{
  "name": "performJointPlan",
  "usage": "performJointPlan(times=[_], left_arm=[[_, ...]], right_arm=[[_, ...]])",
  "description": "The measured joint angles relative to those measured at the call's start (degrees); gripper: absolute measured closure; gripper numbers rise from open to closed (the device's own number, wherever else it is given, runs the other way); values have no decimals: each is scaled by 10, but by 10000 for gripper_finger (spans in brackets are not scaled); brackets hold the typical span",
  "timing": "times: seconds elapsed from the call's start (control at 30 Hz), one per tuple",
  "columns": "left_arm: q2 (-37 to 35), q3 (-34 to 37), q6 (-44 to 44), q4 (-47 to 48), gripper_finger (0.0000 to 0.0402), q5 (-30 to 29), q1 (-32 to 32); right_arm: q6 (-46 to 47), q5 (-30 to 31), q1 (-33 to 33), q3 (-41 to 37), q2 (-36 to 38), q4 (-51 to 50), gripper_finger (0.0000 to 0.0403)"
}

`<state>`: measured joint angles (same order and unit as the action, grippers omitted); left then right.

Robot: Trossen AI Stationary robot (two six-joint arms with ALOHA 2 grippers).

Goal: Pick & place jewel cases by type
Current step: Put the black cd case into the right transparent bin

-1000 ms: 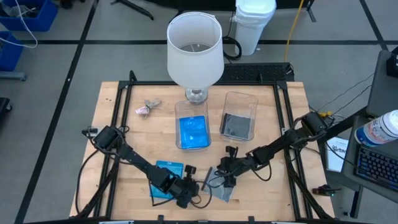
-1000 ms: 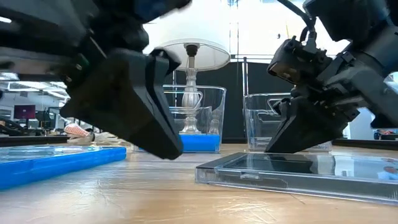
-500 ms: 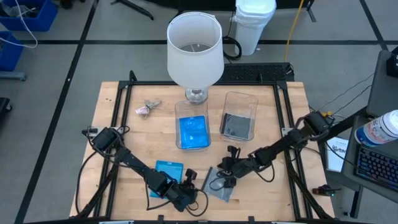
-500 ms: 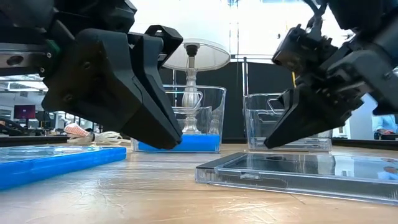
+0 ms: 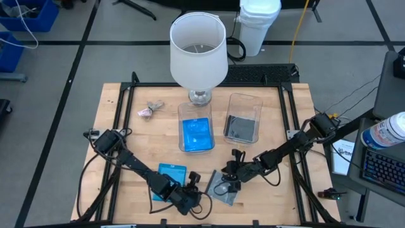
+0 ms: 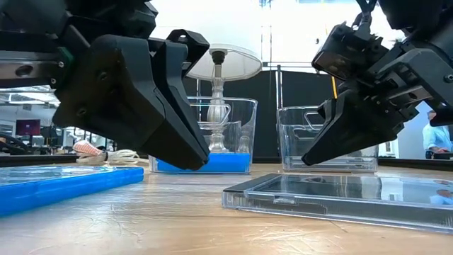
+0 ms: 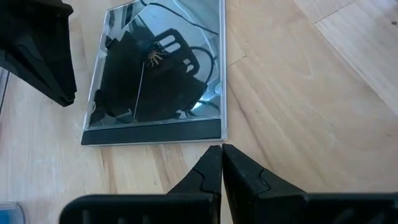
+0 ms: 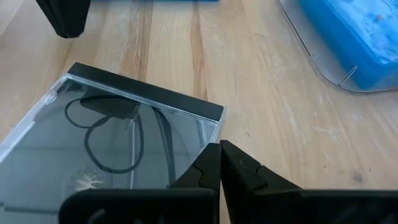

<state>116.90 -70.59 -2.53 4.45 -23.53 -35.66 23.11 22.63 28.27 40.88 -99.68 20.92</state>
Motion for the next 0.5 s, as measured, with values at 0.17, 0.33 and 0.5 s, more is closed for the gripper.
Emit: performJointPlan(times=[0.17, 0.33, 0.5], left_arm=[[0, 0, -38, -1, 380, 5, 6], [-6, 0, -83, -5, 380, 10, 16], [-6, 0, -73, 0, 380, 22, 34]], right_arm=[[0, 0, 0, 0, 0, 4, 403], [-1, 0, 0, 1, 0, 9, 403], [-2, 0, -2, 1, 0, 7, 403]])
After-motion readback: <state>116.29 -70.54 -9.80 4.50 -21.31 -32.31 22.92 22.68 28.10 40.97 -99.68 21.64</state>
